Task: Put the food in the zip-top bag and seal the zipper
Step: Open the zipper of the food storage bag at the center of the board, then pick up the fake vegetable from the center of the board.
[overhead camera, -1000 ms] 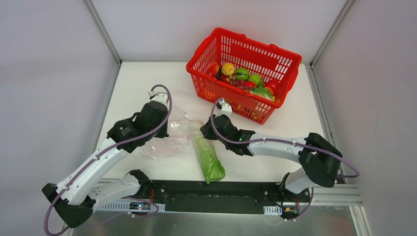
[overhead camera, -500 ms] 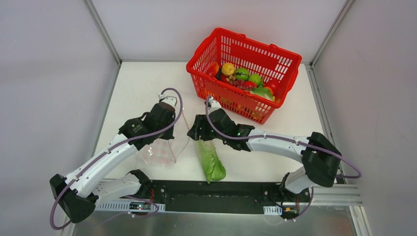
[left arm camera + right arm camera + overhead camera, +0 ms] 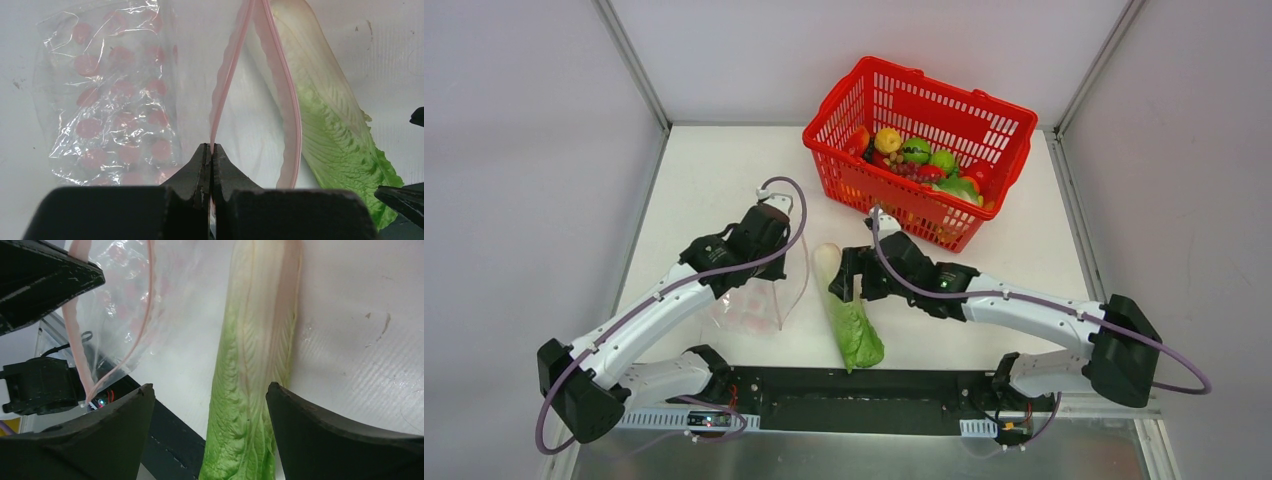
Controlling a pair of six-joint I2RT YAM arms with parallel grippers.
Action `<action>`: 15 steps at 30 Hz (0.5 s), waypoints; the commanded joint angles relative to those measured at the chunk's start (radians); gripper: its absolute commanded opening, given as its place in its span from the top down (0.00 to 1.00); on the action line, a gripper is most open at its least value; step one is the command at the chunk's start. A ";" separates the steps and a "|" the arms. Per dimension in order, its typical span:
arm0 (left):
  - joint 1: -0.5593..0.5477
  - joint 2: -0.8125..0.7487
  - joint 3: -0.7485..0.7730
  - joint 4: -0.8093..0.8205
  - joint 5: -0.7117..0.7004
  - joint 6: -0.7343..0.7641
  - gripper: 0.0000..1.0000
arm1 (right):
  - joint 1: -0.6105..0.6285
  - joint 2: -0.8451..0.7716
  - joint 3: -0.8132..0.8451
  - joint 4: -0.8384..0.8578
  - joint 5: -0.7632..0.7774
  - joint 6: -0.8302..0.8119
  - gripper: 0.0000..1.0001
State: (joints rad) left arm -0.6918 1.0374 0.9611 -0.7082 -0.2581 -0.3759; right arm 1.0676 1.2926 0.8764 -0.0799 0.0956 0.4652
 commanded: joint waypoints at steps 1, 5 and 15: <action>0.007 0.024 0.010 0.030 0.018 0.010 1.00 | 0.011 0.007 -0.032 -0.043 0.006 0.002 0.14; 0.007 0.049 0.012 0.039 0.028 0.012 1.00 | 0.030 0.067 -0.033 -0.067 0.035 0.027 0.10; 0.008 0.077 0.015 0.044 0.047 0.009 1.00 | 0.051 0.183 -0.041 -0.064 0.052 0.005 0.06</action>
State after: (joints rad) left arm -0.6918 1.1107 0.9615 -0.6830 -0.2340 -0.3759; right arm 1.1103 1.4410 0.8379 -0.1474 0.1310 0.4805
